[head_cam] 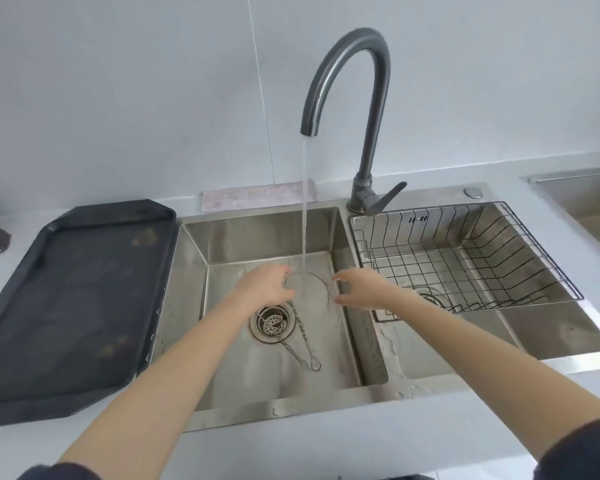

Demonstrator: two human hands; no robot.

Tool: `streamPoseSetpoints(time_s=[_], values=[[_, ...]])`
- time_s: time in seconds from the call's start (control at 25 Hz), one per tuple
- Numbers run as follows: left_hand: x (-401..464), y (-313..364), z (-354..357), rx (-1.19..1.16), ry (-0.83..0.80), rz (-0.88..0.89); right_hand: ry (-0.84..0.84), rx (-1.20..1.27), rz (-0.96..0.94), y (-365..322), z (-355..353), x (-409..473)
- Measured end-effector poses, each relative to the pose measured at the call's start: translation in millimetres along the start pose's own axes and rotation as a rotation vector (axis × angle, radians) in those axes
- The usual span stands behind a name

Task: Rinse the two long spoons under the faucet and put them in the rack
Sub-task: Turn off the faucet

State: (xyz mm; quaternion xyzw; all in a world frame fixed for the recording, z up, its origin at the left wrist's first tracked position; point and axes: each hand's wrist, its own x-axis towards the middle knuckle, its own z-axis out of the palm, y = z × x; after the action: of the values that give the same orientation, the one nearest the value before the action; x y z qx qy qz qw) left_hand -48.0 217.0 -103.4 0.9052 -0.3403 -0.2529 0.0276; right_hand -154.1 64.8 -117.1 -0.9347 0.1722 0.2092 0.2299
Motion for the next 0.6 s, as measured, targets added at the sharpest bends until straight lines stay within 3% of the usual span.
streamPoseSetpoints(time_s=[0.6], values=[[17,118,-86,-0.035,0.291,0.214,0.367,0.102,0.005,66,-77,-37]])
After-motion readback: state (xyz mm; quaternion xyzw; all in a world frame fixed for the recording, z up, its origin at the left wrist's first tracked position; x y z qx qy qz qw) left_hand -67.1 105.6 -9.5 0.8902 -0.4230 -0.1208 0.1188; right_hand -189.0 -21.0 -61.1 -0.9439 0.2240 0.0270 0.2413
